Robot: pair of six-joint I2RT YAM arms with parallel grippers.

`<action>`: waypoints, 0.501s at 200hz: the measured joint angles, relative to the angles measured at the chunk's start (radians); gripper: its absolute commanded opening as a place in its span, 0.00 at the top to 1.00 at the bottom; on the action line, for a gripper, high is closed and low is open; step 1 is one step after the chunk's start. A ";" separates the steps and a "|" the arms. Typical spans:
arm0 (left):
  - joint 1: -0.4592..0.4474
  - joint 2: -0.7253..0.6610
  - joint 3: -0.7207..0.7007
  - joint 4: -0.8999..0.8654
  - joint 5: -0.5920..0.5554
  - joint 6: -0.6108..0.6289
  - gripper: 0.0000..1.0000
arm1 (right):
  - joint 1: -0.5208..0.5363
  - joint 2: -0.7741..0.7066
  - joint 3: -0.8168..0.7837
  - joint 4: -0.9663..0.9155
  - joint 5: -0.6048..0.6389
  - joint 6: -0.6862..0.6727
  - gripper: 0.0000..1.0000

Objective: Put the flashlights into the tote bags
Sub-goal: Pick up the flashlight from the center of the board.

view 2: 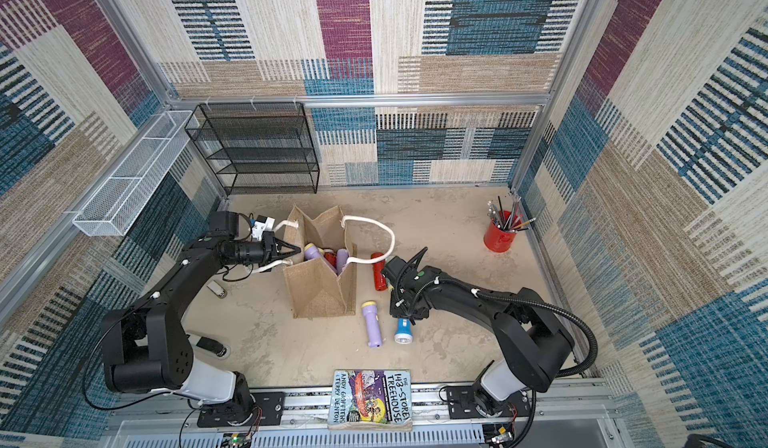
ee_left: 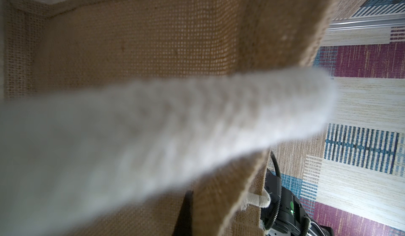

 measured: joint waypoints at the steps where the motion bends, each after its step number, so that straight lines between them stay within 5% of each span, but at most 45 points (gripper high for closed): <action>1: 0.000 0.000 0.000 0.000 0.000 0.000 0.96 | 0.000 0.000 0.002 -0.002 0.001 -0.001 0.64; 58: 0.000 -0.002 0.000 0.000 0.000 0.000 0.96 | -0.032 -0.087 0.098 -0.140 0.103 -0.051 0.63; 100: 0.000 -0.005 0.000 -0.001 0.000 0.000 0.96 | -0.188 -0.239 0.176 -0.244 0.155 -0.109 0.64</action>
